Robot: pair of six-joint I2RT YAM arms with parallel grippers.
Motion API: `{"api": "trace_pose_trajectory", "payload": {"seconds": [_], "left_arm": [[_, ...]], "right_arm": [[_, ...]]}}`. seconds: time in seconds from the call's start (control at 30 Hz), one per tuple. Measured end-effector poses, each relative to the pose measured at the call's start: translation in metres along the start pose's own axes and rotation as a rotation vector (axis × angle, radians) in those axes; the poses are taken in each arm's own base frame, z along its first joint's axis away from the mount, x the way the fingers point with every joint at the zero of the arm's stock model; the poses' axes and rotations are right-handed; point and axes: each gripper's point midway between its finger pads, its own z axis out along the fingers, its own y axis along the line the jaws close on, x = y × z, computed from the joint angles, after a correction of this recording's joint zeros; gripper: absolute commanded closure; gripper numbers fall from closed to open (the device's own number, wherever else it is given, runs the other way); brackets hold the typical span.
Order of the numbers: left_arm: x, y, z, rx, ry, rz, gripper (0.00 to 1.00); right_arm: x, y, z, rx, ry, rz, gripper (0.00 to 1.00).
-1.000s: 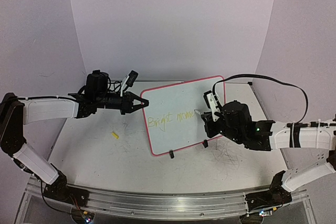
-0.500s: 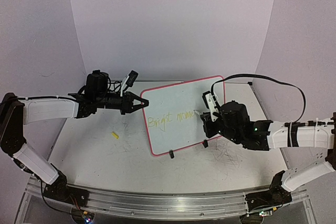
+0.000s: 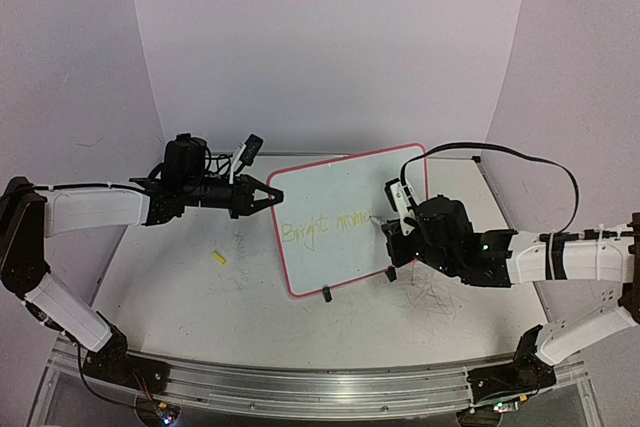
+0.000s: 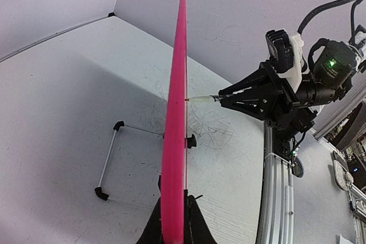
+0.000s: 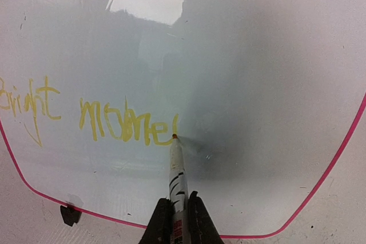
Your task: Write a sentence on the whiteboard
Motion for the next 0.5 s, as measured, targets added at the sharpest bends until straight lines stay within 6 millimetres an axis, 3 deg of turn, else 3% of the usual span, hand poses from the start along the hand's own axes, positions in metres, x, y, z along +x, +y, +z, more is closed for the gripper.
{"api": "trace_pose_trajectory", "payload": {"seconds": [0.5], "left_arm": [[0.0001,0.0000,0.0000,0.000,0.000,0.000,1.00]], "right_arm": [[0.0031,0.0007,0.0000,-0.005,0.013,0.010,1.00]]}}
